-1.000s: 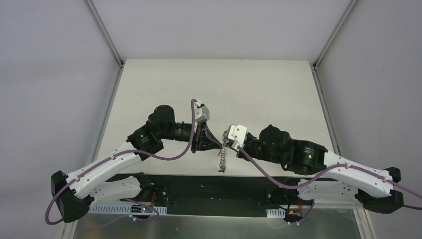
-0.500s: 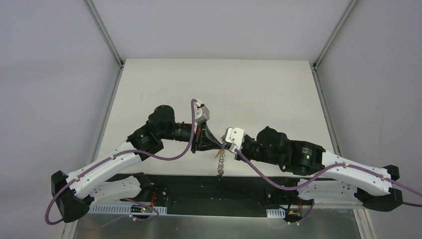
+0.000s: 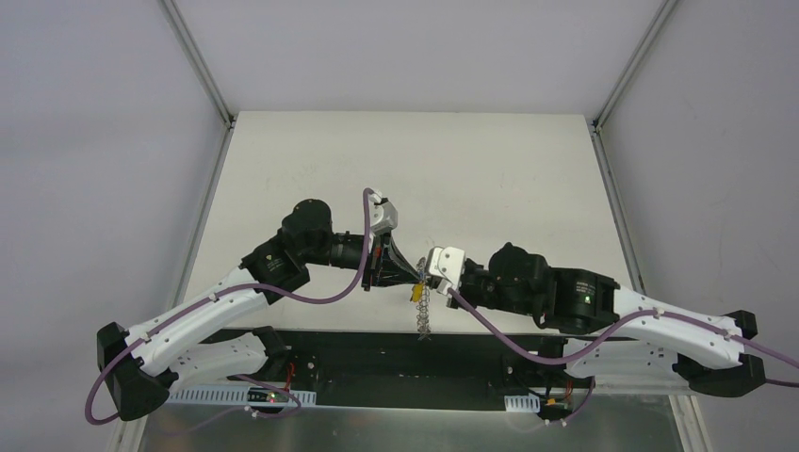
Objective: Put the keys on the keyring
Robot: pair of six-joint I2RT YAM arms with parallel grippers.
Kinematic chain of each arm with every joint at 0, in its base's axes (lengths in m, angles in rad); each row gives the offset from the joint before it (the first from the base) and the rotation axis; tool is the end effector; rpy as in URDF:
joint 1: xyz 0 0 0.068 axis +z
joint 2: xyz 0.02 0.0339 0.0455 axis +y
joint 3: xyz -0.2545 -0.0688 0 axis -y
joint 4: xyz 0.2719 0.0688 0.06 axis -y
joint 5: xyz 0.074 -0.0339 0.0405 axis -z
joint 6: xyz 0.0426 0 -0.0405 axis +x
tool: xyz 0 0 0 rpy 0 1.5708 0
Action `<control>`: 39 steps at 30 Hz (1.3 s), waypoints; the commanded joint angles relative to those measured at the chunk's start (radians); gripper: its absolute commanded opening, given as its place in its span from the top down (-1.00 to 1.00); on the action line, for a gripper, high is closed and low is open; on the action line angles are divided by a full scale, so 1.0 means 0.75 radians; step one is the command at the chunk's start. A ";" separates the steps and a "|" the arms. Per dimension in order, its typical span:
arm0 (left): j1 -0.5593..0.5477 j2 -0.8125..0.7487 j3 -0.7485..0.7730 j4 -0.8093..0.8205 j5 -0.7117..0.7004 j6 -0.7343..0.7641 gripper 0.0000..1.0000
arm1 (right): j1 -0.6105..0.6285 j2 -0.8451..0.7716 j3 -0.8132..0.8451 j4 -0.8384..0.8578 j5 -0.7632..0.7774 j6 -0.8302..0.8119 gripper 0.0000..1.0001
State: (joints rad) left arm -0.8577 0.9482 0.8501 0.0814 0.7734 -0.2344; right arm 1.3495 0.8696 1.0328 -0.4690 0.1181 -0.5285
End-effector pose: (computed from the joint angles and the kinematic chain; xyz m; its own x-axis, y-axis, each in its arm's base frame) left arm 0.1427 -0.2105 0.3516 -0.2424 0.0263 -0.9698 0.9683 -0.0556 -0.2436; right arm 0.0543 0.2187 0.3763 0.4190 -0.4188 -0.8056 -0.8487 0.1348 -0.5115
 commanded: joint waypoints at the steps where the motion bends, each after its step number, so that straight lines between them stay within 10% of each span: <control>1: -0.006 0.003 0.042 0.023 -0.034 0.026 1.00 | 0.028 -0.040 0.052 0.102 -0.003 -0.009 1.00; 39: -0.004 0.018 0.056 0.002 -0.008 0.017 0.95 | 0.109 -0.137 0.016 0.137 0.000 0.019 1.00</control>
State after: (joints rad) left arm -0.8650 0.9508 0.8581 0.0650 0.7776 -0.2348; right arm 1.4128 0.8101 1.0325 -0.4698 0.1425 -0.5285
